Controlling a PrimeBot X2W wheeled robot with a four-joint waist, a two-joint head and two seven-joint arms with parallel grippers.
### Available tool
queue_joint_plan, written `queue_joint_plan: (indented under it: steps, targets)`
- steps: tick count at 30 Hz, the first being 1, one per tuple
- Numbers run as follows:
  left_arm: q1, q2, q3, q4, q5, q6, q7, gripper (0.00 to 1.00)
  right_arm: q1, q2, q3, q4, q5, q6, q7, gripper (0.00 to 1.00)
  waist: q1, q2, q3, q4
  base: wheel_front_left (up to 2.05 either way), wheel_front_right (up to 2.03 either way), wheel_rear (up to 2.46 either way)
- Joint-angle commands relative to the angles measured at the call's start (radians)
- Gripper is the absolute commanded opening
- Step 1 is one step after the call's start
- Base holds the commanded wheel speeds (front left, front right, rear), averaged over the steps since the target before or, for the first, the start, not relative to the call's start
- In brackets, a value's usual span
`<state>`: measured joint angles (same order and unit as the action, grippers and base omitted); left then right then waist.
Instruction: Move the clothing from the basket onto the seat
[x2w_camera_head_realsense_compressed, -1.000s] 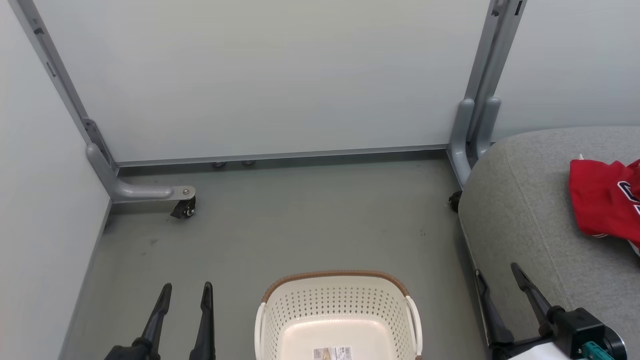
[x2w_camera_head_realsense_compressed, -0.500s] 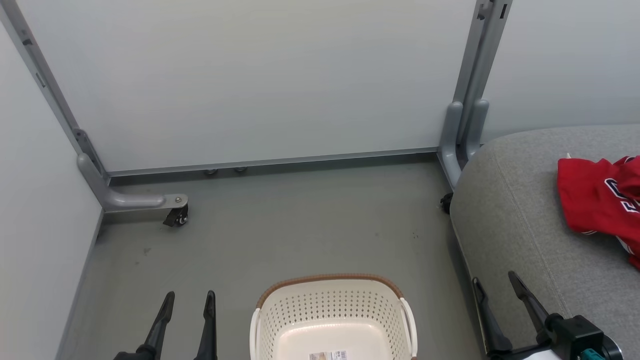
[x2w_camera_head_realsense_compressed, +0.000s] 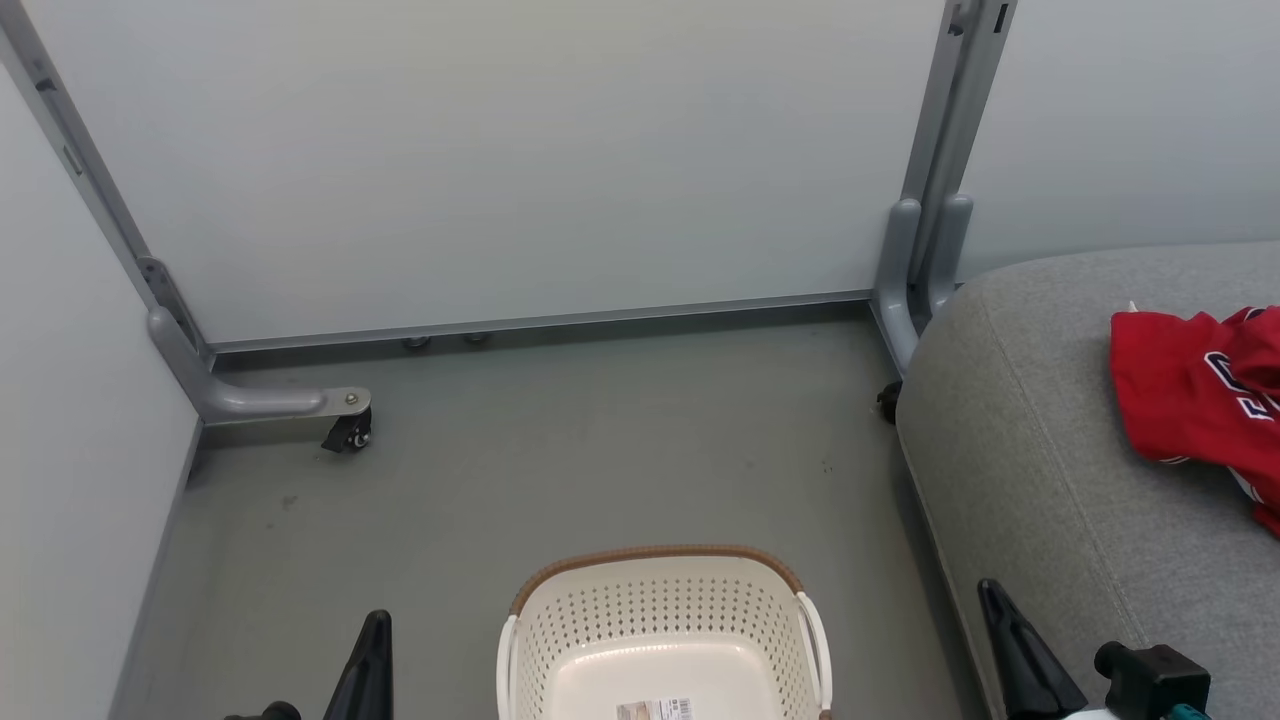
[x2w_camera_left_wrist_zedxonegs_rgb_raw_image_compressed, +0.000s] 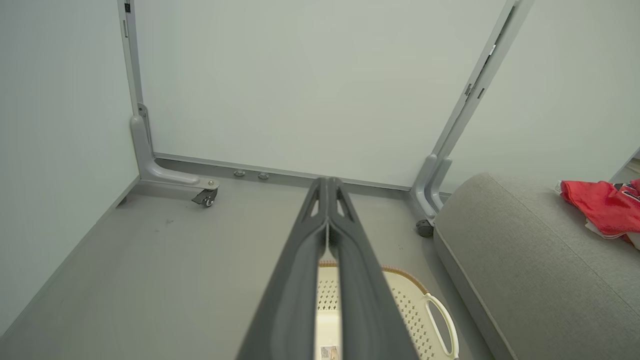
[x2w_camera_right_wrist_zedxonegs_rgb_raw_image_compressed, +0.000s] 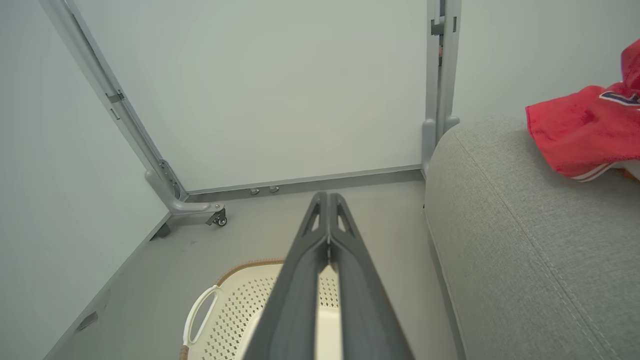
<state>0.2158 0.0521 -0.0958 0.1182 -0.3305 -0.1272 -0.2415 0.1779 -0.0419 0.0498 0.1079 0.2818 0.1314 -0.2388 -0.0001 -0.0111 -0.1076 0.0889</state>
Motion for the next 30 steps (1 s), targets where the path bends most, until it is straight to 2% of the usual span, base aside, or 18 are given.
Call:
queue_joint_plan:
  steps: [1,14,30]
  targets:
    - [-0.03,0.008,0.007,-0.01,-0.051,0.002,0.007,0.0,-0.028,-0.009,-0.006,-0.009,0.051,0.0,0.008,0.0,0.0001,0.0007,0.002,-0.001,0.0,0.0,0.0]
    - [-0.087,0.021,0.024,0.019,-0.284,-0.001,0.054,0.0,-0.076,-0.02,-0.02,0.016,0.289,0.0,0.057,0.0,0.0001,0.0018,0.014,-0.011,0.0,0.0,0.0]
    - [-0.142,0.03,0.048,0.041,-0.522,-0.002,0.107,0.0,-0.124,-0.028,-0.038,0.041,0.532,0.0,0.112,0.0,0.0001,0.0032,0.028,-0.023,0.0,0.0,0.0]
